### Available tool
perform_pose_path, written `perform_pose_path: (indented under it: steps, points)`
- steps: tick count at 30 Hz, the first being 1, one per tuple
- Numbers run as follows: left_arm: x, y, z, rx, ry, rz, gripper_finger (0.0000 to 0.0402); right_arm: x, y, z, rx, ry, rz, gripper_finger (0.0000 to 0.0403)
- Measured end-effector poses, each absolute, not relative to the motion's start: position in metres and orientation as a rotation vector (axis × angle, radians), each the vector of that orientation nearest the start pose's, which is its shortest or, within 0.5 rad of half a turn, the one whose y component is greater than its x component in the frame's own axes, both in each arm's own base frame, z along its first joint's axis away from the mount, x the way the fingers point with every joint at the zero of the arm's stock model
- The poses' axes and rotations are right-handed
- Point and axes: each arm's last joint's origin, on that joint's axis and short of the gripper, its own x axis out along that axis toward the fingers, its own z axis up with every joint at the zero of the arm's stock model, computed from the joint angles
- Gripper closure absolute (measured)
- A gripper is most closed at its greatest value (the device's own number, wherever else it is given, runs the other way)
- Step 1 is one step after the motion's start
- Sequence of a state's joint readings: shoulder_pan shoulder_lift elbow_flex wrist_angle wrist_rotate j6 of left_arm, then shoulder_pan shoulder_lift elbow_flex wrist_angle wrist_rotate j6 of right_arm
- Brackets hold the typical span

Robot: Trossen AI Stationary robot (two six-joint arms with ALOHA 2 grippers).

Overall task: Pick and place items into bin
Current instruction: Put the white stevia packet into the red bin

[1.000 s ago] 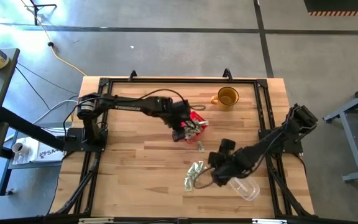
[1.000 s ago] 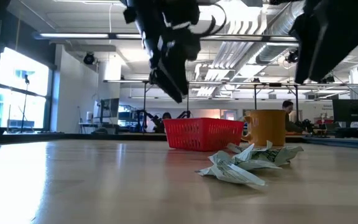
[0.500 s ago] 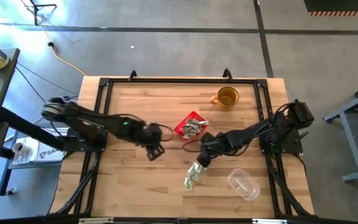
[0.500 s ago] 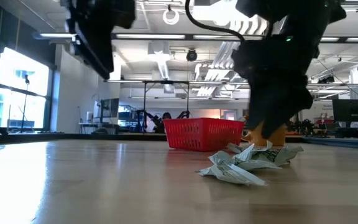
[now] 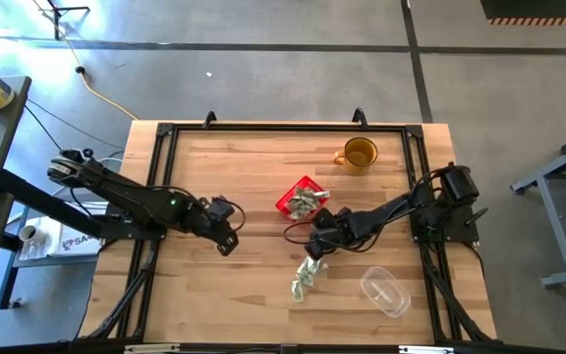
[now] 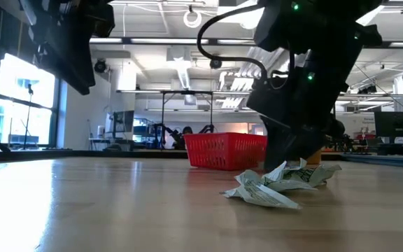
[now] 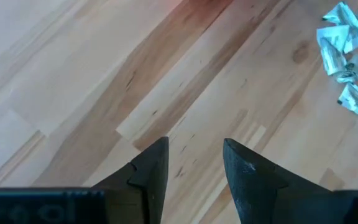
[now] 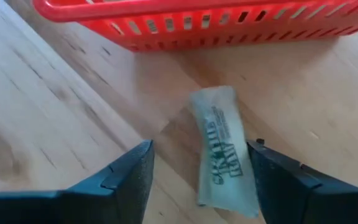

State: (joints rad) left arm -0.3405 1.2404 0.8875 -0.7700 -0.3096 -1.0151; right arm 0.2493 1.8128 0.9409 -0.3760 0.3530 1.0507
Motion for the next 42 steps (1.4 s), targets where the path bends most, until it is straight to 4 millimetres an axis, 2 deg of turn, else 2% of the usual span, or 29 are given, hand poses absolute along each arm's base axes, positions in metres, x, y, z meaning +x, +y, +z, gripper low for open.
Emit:
perform_pose_path:
  steps: [4,7,11,17,20,24,28,31,33,36,39,42]
  points:
    - [0.217,-0.067,0.239,-0.549,0.951,0.489,0.0216,0.31,0.068,0.114,0.543,1.006,-0.711,0.018]
    - [0.217,-0.067,0.239,-0.539,0.953,0.484,0.0218,0.308,0.068,0.114,0.546,0.999,-0.743,0.0205]
    - [0.217,-0.067,0.239,-0.518,0.957,0.472,0.0218,0.306,0.066,0.113,0.534,1.011,-0.764,0.0267]
    - [0.217,-0.067,0.239,-0.518,0.957,0.471,0.0218,0.302,0.067,0.111,0.525,1.068,-0.763,0.0382]
    - [0.217,-0.067,0.239,-0.519,0.955,0.471,0.0218,0.301,0.072,0.116,0.532,1.076,-0.733,0.0391]
    - [0.218,-0.068,0.24,-0.532,0.942,0.467,0.0218,0.299,0.084,0.133,0.538,1.09,-0.662,0.0397]
    - [0.219,-0.068,0.24,-0.535,0.938,0.465,0.0218,0.303,0.094,0.167,0.536,1.028,-0.604,0.0396]
    - [0.219,-0.068,0.241,-0.539,0.93,0.461,0.0218,0.304,0.094,0.191,0.464,0.982,-0.623,0.0399]
    - [0.22,-0.069,0.241,-0.545,0.92,0.455,0.0218,0.31,0.088,0.21,0.443,0.92,-0.636,0.0397]
    - [0.222,-0.069,0.242,-0.554,0.906,0.447,0.0218,0.322,0.068,0.23,0.417,0.864,-0.641,0.0399]
    - [0.223,-0.07,0.243,-0.561,0.894,0.441,0.0218,0.337,0.04,0.239,0.399,0.83,-0.638,0.0399]
    - [0.223,-0.07,0.243,-0.561,0.893,0.44,0.0218,0.351,0.012,0.245,0.457,0.797,-0.558,0.039]
